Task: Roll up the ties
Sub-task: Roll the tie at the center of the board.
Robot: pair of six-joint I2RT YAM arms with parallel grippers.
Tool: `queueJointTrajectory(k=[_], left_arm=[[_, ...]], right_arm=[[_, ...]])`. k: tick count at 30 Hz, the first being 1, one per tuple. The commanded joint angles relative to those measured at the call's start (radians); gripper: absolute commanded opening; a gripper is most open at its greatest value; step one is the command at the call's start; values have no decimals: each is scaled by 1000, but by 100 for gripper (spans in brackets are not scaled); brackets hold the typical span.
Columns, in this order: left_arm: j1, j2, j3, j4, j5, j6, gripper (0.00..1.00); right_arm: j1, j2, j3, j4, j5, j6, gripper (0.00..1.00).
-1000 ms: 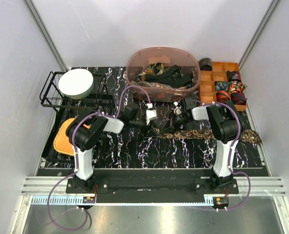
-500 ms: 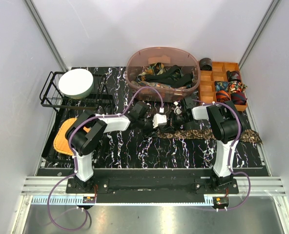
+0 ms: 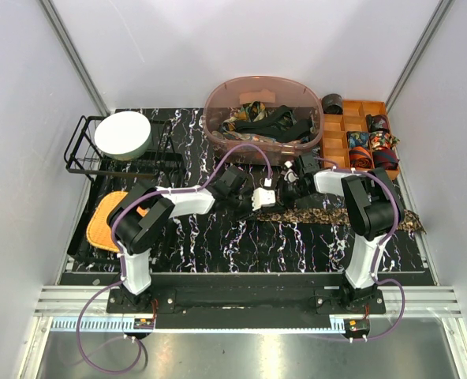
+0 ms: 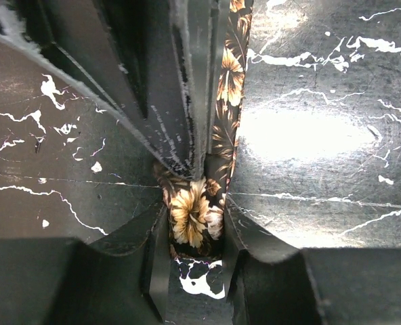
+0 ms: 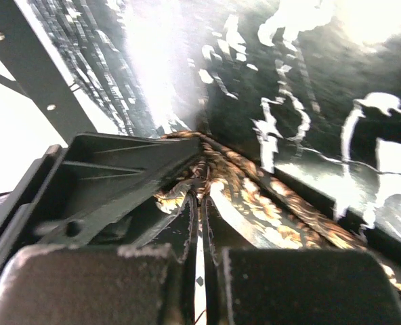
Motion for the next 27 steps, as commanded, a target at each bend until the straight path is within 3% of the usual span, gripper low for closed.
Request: queueJointTrajectory(k=[1, 7, 14, 18, 27], left_arm=[[1, 47, -13, -121, -120, 30, 29], [3, 44, -11, -146, -80, 44, 31], [116, -54, -67, -24, 102, -65, 56], [136, -89, -116, 29, 208, -53, 55], [136, -37, -70, 49, 223, -15, 61]], right_arm=[[11, 4, -19, -34, 53, -16, 0], [9, 93, 7, 20, 125, -47, 0], [8, 136, -17, 14, 183, -73, 0], [6, 145, -22, 15, 198, -81, 0], [-2, 156, -13, 12, 202, -81, 0]])
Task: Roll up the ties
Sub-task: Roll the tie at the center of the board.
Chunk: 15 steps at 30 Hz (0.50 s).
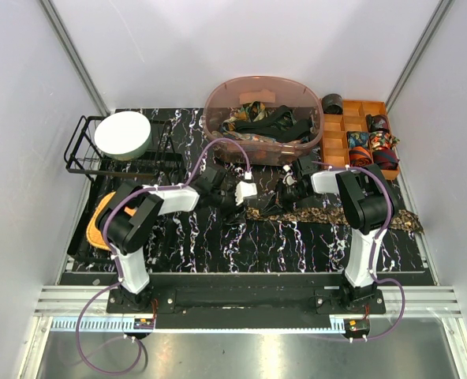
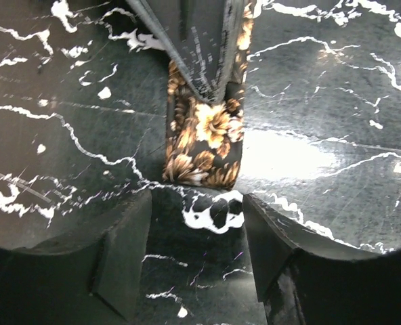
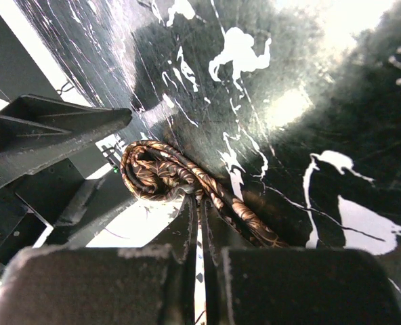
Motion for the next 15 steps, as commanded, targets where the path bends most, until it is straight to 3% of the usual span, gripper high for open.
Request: queueJointTrajectory(k=[1, 10, 15], left_arm=[[-8, 29, 37, 10, 62, 39, 61], [-36, 52, 64, 22, 11, -2, 57], [-39, 39, 77, 14, 11, -6, 45]], right_arm=[[3, 79, -14, -11, 205, -65, 0], [1, 89, -15, -17, 203, -75, 0], [-2, 89, -18, -17, 210, -77, 0]])
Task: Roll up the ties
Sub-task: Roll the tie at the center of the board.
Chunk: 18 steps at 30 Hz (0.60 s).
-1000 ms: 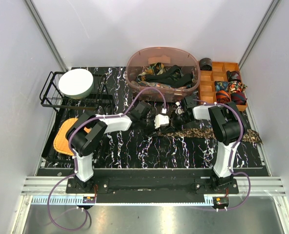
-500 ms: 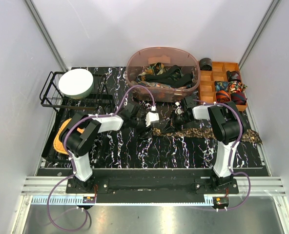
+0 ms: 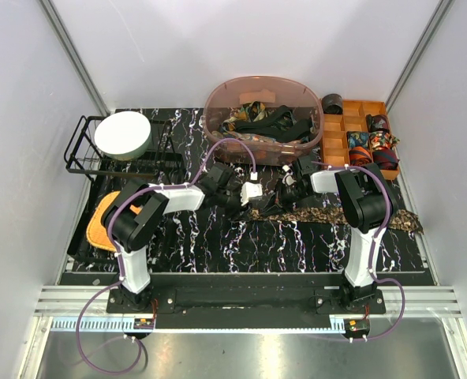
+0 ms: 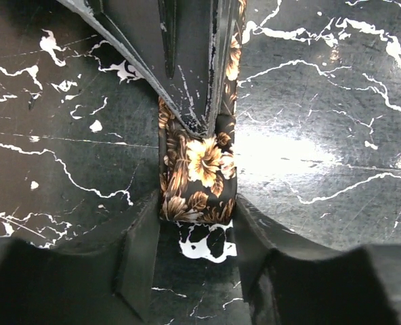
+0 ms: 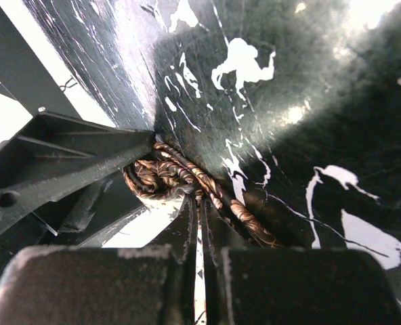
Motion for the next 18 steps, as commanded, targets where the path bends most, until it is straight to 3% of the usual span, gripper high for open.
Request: queueJointTrajectory(k=[1, 8, 18], left_arm=[[-4, -11, 29, 7, 4, -6, 41], [-20, -53, 75, 7, 51, -44, 32], [-67, 36, 184, -21, 73, -105, 36]], right_arm=[[0, 74, -28, -16, 234, -73, 0], [-1, 75, -33, -15, 240, -76, 0], [-1, 75, -36, -7, 237, -70, 0]])
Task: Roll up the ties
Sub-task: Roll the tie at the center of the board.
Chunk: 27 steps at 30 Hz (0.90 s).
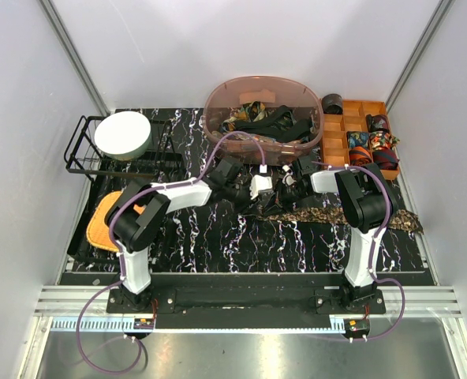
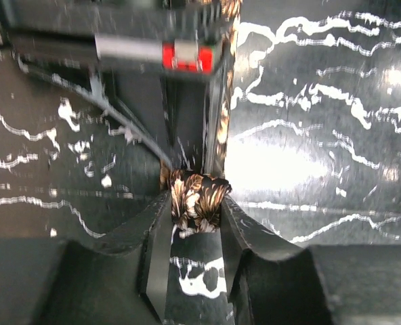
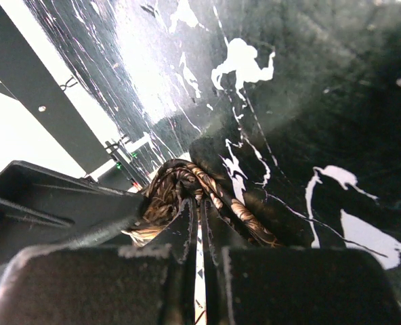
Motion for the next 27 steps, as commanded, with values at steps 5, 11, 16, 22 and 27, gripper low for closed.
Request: queueJointTrajectory(k=[5, 11, 16, 22, 27], left_arm=[[-20, 125, 123, -68, 45, -13, 38], [-22, 150, 94, -135, 8, 50, 40], [-25, 181, 110, -156, -35, 56, 41], [-31, 201, 123, -165, -103, 42, 36], [-43, 211, 134, -286, -166, 93, 28]], right_arm=[[1, 74, -36, -2, 235, -64, 0], [-1, 68, -36, 8, 216, -63, 0], [1, 70, -40, 26, 206, -53, 0], [1, 65, -43, 38, 173, -40, 0], [1, 1, -37, 41, 126, -24, 0]])
